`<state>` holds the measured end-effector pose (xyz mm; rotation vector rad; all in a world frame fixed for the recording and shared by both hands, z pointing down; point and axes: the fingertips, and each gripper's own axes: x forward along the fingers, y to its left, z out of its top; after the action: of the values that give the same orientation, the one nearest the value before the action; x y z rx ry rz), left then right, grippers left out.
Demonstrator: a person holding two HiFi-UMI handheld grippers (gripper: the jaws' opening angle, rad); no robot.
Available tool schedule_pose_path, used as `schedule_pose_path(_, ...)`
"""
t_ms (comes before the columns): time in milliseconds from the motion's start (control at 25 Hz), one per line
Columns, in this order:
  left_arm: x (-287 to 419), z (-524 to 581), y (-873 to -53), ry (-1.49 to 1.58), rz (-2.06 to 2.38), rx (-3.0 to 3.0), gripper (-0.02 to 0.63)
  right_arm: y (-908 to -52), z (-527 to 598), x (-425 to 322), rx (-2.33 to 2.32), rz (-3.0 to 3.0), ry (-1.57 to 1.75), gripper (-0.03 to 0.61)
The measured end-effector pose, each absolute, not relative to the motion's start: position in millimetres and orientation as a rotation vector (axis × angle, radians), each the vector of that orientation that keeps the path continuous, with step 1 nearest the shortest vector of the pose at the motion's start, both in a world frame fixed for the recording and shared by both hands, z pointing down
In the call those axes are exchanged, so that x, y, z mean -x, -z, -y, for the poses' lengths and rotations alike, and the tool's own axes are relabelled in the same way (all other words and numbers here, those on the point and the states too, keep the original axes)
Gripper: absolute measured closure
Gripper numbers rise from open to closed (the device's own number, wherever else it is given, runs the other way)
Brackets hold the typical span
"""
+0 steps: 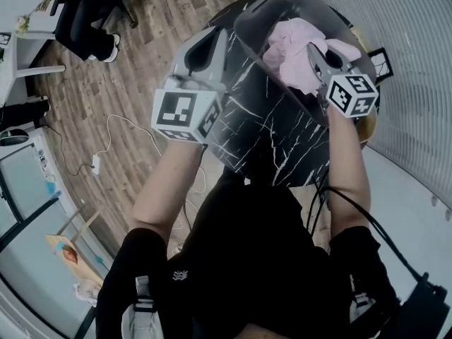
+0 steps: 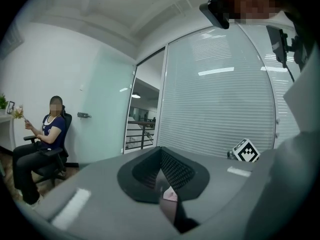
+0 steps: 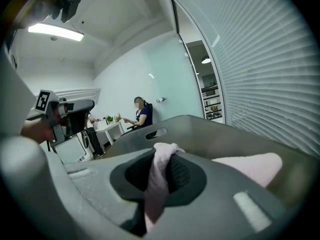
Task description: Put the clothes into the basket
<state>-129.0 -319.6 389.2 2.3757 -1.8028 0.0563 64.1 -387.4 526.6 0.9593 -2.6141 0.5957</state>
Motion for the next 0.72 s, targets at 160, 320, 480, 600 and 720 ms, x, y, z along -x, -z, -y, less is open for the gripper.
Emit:
schedule_pose_path(160, 134.8, 313.5, -392.1, -0.068, 1.827, -2.359, 0.607, -541.0, 386.7, -59.7, -0.934, 2.579, -0.602, 0.541)
schedule_pose_path(320, 135.6, 310.1, -395.3, -0.086, 1.844, -2.35, 0.607, -552.8, 385.7, -63.7, -0.934, 2.559, -0.617, 0.541)
schedule_pose_path(480, 134.6, 307.0, -396.8, -0.102, 1.847, -2.345, 0.607, -564.2, 383.6, -63.5, -0.908, 2.524, -0.615, 0.541)
schedule_pose_path(600, 130.0, 304.6, -392.3, -0.105, 1.842, -2.359, 0.607, -565.5, 382.0, -65.8, -0.918, 2.502, -0.636, 0.538)
schedule_pose_path(720, 127.2, 302.7, -383.5, -0.103, 1.845, -2.375, 0.607, -560.6, 380.3, -67.2, -0.942, 2.481, -0.635, 0.529)
